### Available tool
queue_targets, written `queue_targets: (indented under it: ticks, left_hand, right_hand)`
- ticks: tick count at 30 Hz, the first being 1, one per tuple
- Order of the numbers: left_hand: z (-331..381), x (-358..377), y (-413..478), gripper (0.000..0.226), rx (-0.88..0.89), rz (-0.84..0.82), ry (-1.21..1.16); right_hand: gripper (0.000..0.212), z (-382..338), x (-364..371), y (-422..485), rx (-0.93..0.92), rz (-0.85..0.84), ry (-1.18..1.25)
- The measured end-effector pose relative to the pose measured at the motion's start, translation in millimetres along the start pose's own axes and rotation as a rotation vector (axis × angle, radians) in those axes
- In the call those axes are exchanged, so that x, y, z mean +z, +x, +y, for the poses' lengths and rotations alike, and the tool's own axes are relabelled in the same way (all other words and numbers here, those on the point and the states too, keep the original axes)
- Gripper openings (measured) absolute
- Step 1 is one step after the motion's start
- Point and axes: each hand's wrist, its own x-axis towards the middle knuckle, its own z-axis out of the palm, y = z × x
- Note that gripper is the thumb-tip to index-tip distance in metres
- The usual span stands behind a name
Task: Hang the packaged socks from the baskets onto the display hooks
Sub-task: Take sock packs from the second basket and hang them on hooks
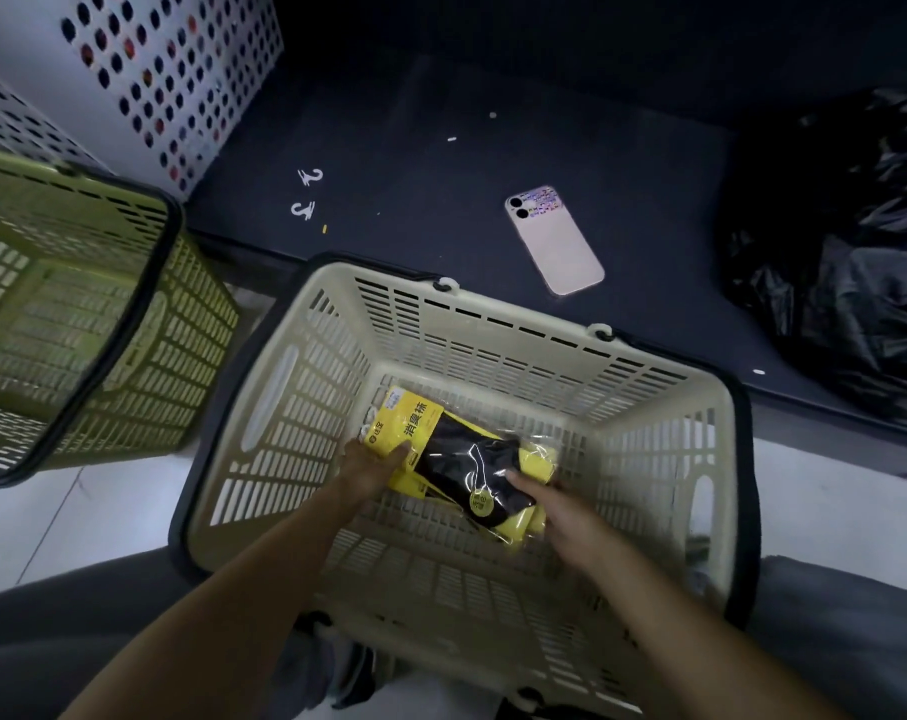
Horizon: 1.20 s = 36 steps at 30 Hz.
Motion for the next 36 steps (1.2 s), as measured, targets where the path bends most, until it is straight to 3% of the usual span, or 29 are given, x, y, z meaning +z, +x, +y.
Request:
queue_targets:
  ticks: [3, 5, 7, 9, 12, 13, 15, 17, 19, 22, 26, 32, 36]
  left_hand:
    - [11.9, 2.4, -23.1, 0.052, -0.082, -0.001, -0.135]
    - [22.3, 5.5, -38.6, 0.061, -0.091, 0.021, -0.223]
    - [38.2, 7.1, -59.8, 0.052, -0.045, 0.027, -0.303]
    - [55.8, 8.1, -84.2, 0.043, 0.025, 0.029, -0.477]
    - [84.5, 4.2, -120.8, 0.072, 0.106, 0.093, -0.681]
    - [95.3, 0.6, -135.3, 0.067, 0.110, 0.073, -0.745]
    - [115.3, -4.6, -165.1, 0.038, 0.125, -0.135, -0.915]
    - [136.9, -6.0, -190.8, 0.033, 0.217, -0.358, -1.017]
    - [160.9, -5.9, -217.7, 0.053, 0.341, -0.469, -0.967]
    - [196.9, -5.5, -248.8, 0.074, 0.481, -0.412, -0.857]
    - [239.6, -14.1, -281.4, 0.022, 0.760, -0.212, -0.662]
    - [303.0, -17.5, -328.6, 0.024, 1.064, -0.131, -0.380]
    - [338.2, -10.3, -352.1, 0.031, 1.165, -0.137, -0.247]
  right_hand:
    - [0.084, -23.3, -1.6, -32.4, -0.057, -0.092, -0.089]
    - [0.065, -39.9, -5.1, -55.5, -0.112, -0.113, -0.137]
    - [0.041, -58.7, -8.0, -83.0, -0.208, -0.095, -0.142]
    - [0.032, -75.8, -11.1, -108.6, -0.319, -0.093, -0.142]
    - [0.044, -100.0, -14.3, -149.6, -0.428, -0.088, -0.087]
    - [0.052, -107.4, -16.8, -162.3, -0.451, -0.089, -0.046]
    - [0.060, -119.9, -23.4, -184.1, -0.514, -0.116, 0.023]
    - [0.059, -131.4, -28.3, -205.2, -0.586, -0.194, 0.080]
    - [0.053, -140.6, -30.7, -225.0, -0.643, -0.271, 0.111]
    - [0.053, -154.3, -31.9, -254.9, -0.716, -0.247, 0.096]
    - [0.050, -180.0, -44.5, -295.3, -0.938, -0.038, 0.102]
    - [0.034, -245.6, -43.8, -376.7, -1.271, 0.081, -0.020]
    - [0.041, -280.9, -40.3, -409.8, -1.407, 0.169, 0.041]
